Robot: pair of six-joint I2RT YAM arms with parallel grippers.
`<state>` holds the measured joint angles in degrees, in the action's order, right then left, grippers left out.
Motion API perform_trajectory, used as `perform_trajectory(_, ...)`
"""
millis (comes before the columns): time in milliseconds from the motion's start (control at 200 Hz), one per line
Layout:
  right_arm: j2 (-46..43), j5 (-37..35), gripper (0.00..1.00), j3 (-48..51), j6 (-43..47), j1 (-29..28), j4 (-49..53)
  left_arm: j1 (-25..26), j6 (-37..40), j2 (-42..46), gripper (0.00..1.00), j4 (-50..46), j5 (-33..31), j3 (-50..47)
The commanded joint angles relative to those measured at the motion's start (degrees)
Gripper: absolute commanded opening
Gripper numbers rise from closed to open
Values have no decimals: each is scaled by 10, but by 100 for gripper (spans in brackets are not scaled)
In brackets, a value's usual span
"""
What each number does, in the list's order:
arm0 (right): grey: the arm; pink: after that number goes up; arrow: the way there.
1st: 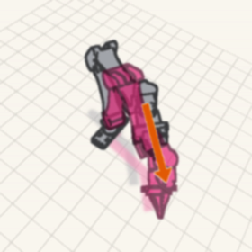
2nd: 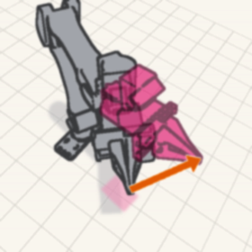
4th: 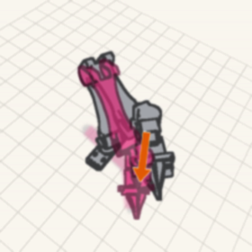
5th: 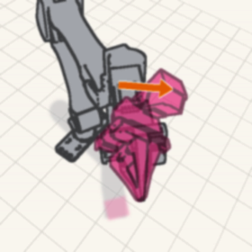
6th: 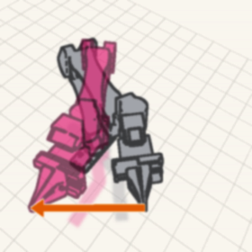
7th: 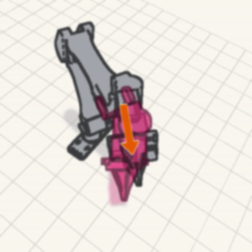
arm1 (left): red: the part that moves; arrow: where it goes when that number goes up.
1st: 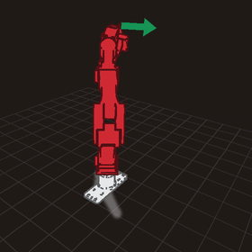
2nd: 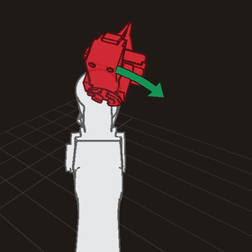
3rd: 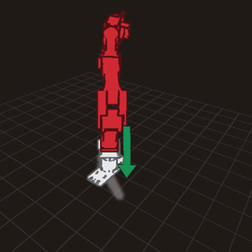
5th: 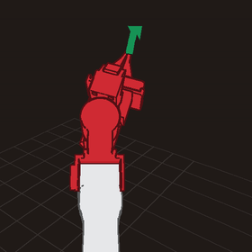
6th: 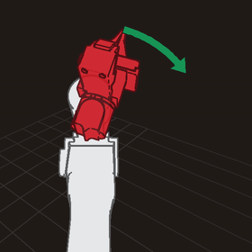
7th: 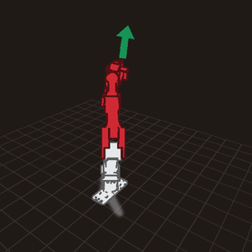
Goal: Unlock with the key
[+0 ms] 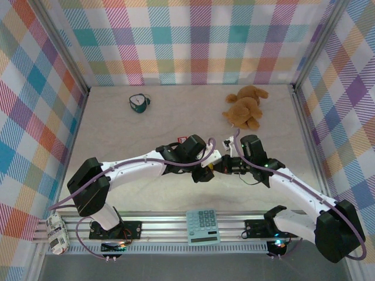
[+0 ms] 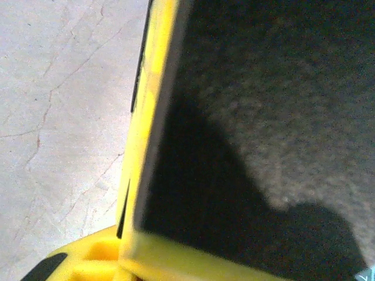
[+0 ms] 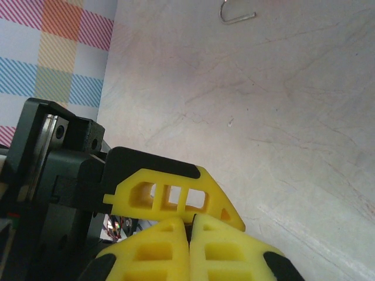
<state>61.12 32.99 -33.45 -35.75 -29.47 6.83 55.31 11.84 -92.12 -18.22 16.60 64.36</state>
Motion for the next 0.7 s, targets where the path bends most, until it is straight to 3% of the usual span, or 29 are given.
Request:
perform_trajectory(0,15,6,2,3,-16,-11,-30,0,13,-2,31,87,2,25)
perform_trajectory(255,62,0,1,22,-28,-11,-84,-1,7,-25,37,117,-13,7)
perform_trajectory(400,103,-8,1,30,-34,-11,-120,0,4,-50,45,141,-29,2)
perform_trajectory(635,140,-23,1,38,-36,-11,-154,0,4,-63,65,155,-61,-13)
perform_trajectory(695,145,-28,1,39,-36,-11,-154,0,4,-56,74,158,-74,-20)
